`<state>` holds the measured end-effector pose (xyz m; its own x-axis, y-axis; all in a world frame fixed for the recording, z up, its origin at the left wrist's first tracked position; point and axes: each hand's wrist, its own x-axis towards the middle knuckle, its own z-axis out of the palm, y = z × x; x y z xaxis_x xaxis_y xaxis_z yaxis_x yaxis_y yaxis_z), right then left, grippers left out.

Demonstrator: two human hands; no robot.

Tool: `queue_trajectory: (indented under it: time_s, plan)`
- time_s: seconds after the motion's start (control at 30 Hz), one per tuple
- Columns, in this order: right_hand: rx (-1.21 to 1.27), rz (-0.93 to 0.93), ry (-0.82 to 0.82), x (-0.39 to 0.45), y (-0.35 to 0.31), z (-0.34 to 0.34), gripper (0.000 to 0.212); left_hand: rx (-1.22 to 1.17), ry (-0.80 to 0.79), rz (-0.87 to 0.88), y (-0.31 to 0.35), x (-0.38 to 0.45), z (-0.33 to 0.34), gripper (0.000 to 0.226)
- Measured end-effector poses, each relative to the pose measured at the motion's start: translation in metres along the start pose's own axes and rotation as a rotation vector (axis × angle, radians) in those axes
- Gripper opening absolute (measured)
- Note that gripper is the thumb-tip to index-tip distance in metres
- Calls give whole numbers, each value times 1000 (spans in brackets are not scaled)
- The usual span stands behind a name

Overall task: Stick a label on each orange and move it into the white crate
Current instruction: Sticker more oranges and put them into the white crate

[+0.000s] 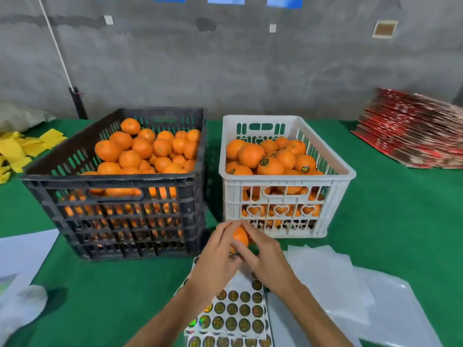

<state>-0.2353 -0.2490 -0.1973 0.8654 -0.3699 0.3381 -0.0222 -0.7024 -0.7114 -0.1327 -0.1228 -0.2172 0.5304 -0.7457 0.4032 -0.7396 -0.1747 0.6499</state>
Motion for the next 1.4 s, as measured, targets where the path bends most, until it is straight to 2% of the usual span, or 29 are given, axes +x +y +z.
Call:
queue_trajectory:
  time_s: [0.07, 0.13, 0.2, 0.33, 0.5, 0.6, 0.7, 0.93, 1.03, 1.1, 1.23, 1.3, 1.4]
  plan:
    - [-113, 62, -100, -23, 28, 2, 59, -22, -44, -132, -14, -23, 23, 70]
    - [-251, 138, -173, -45, 50, 5, 80, -58, -25, -184, -24, -40, 35, 68]
    - [-325, 164, -199, -58, 62, 9, 89, -102, 10, -217, -27, -45, 37, 65]
    - [-426, 105, -145, -58, 61, 15, 75, -93, 54, -211, -24, -47, 38, 61]
    - [-370, 107, -25, -59, 60, 20, 53, -133, 100, -213, -24, -47, 38, 62]
    - [-386, -4, 97, -57, 60, 21, 32, -129, 103, -203, -24, -48, 37, 63]
    - [-393, -98, 129, -57, 60, 21, 16, -125, 97, -206, -26, -49, 37, 63]
    - [-549, -373, 119, -56, 58, 9, 12, -138, 107, -214, -25, -49, 36, 63]
    - [-415, -426, 140, -56, 53, 8, 13, -162, 119, -248, -26, -48, 35, 61]
    - [-251, -363, 159, -57, 49, 8, 15, -147, 117, -248, -27, -47, 36, 60]
    - [268, 85, 234, -46, 30, 13, 12, -84, 76, -239, -28, -47, 38, 61]
    - [465, 203, 207, -29, 18, 14, 11, -85, 55, -204, -27, -46, 38, 61]
    - [373, 168, 104, -11, 7, 21, 12, -154, 42, -164, -21, -45, 35, 65]
